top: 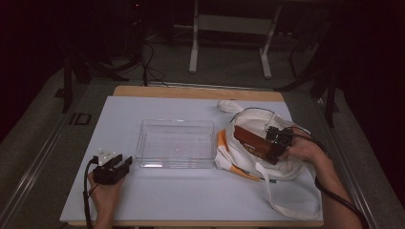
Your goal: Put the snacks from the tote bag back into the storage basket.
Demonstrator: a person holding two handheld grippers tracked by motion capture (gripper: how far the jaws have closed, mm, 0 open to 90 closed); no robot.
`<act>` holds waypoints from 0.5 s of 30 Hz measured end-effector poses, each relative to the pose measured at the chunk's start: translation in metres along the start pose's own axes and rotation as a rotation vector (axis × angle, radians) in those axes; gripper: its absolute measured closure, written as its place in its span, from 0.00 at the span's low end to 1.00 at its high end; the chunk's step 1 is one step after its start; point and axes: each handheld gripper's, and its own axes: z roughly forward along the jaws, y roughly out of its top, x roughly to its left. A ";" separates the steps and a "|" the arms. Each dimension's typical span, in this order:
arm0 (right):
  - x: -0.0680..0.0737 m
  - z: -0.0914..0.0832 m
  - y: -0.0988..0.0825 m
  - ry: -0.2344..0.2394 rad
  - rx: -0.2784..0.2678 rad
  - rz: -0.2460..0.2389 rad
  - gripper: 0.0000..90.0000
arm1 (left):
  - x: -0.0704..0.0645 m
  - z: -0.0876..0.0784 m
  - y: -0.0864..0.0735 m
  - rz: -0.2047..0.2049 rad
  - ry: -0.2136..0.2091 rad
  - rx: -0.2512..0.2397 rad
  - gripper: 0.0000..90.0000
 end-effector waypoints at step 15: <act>-0.003 0.010 0.002 0.022 0.028 0.019 0.45 | 0.000 0.000 0.000 -0.001 -0.001 0.000 0.64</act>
